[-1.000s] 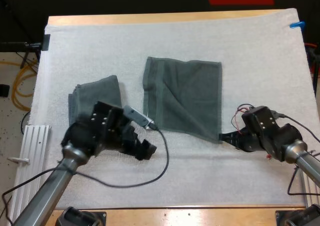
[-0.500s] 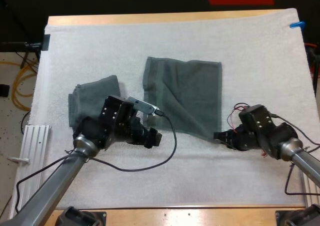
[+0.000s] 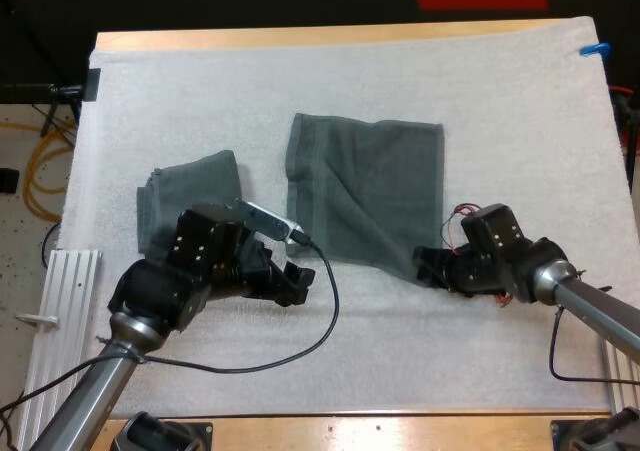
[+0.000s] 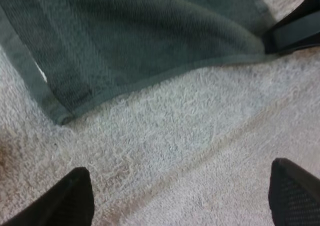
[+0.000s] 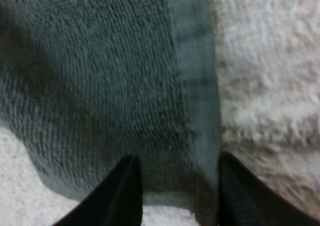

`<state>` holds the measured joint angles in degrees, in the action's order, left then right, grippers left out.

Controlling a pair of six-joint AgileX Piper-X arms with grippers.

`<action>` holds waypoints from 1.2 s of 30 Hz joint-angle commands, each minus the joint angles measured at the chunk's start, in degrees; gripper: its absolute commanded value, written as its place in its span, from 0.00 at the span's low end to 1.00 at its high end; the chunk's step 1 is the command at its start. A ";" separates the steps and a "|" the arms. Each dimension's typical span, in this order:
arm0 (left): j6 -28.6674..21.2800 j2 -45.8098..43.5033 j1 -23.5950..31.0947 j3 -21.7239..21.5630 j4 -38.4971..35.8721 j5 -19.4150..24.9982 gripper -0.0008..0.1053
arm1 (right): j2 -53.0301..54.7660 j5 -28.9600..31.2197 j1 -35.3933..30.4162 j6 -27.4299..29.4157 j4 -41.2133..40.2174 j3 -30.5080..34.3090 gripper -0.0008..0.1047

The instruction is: Pick towel from pile fold and stack

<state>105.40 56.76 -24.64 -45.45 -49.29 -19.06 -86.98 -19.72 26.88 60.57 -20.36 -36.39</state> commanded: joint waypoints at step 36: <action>2.19 29.13 -0.12 -1.10 15.15 2.25 0.66 | 12.98 13.48 -0.04 11.68 -13.49 0.08 0.01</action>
<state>106.87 85.72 -24.64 -46.02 -34.72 -17.75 -74.43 -6.55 26.88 71.57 -33.21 -36.39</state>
